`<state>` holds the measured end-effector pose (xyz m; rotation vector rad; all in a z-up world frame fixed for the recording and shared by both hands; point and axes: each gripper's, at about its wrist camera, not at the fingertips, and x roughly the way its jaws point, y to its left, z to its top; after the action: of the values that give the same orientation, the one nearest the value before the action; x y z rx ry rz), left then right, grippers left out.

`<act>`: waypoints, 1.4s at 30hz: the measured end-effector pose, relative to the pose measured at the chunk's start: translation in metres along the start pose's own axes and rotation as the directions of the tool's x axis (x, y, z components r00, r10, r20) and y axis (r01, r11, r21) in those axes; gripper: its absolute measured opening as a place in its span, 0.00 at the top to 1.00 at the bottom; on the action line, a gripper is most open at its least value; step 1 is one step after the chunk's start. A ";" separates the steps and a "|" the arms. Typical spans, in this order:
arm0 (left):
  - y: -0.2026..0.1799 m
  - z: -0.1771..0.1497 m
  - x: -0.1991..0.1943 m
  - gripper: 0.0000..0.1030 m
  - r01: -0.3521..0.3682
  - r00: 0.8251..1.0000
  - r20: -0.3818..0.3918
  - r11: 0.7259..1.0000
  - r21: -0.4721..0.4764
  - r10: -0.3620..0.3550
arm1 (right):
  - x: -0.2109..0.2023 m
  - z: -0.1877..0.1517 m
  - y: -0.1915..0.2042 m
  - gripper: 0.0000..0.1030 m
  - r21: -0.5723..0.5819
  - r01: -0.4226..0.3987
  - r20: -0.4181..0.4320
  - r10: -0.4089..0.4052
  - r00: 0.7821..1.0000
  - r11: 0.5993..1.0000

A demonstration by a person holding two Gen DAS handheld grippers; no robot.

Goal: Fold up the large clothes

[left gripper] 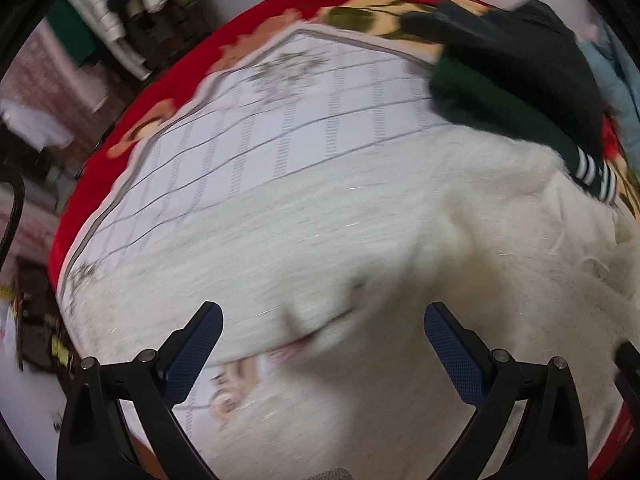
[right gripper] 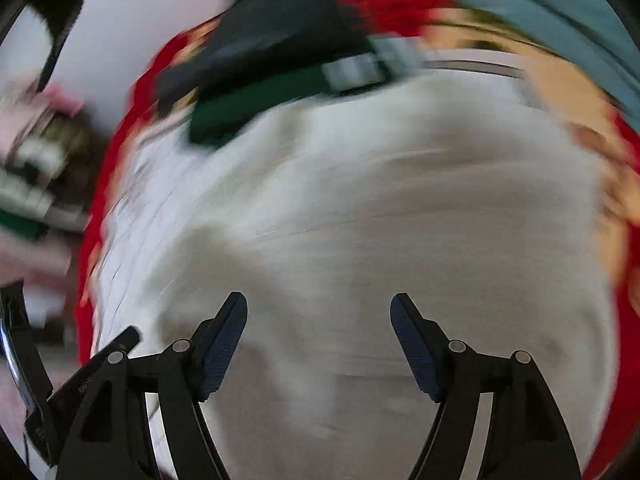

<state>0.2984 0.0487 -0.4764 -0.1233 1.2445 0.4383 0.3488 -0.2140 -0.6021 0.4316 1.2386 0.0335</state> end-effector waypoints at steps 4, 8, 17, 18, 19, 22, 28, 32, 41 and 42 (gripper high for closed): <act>-0.024 0.009 0.014 0.00 0.017 1.000 0.003 1.000 0.023 -0.017 | 0.000 0.002 -0.082 0.46 0.189 0.106 -0.013 -0.105 0.994 0.976; -0.047 0.009 0.050 0.00 -0.033 0.999 -0.015 0.995 0.095 0.035 | 0.025 0.016 -0.146 0.96 0.299 0.137 -0.065 -0.123 0.990 0.944; -0.079 0.015 0.087 0.00 -0.097 0.995 -0.004 0.976 0.193 0.100 | 0.026 0.009 -0.195 0.97 0.377 0.311 -0.130 -0.283 0.950 0.872; -0.077 0.016 0.084 0.00 -0.092 0.996 -0.003 0.976 0.199 0.094 | 0.019 0.004 -0.189 0.94 0.352 0.307 -0.153 -0.269 0.951 0.884; -0.074 0.016 0.080 0.00 -0.083 0.996 -0.001 0.976 0.200 0.085 | 0.009 -0.003 -0.189 0.85 0.344 0.290 -0.165 -0.246 0.955 0.893; -0.052 0.015 0.058 0.00 -0.070 0.997 0.006 0.981 0.182 0.070 | -0.018 -0.040 -0.161 0.60 0.311 0.206 -0.197 -0.149 0.969 0.928; 0.012 -0.010 0.020 0.00 -0.123 0.992 0.006 0.987 0.105 0.123 | -0.009 -0.125 -0.064 0.60 0.237 0.013 -0.395 0.084 0.915 0.971; 0.065 -0.032 0.013 0.00 -0.197 0.980 -0.028 0.980 0.025 0.198 | 0.027 -0.159 -0.023 0.60 0.234 -0.112 -0.481 0.215 0.850 0.966; 0.087 -0.007 0.032 0.00 -0.257 0.966 -0.080 0.951 -0.173 0.246 | 0.020 -0.026 0.000 0.60 0.009 -0.059 -0.305 0.058 0.951 0.998; 0.072 0.009 0.038 0.00 -0.248 0.969 -0.058 0.955 -0.165 0.242 | 0.025 -0.003 0.000 0.60 0.007 -0.073 -0.280 0.072 0.957 0.997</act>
<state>0.2880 0.1272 -0.4983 -0.1237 1.2631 0.7620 0.3546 -0.2073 -0.6254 0.4808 1.5006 0.1640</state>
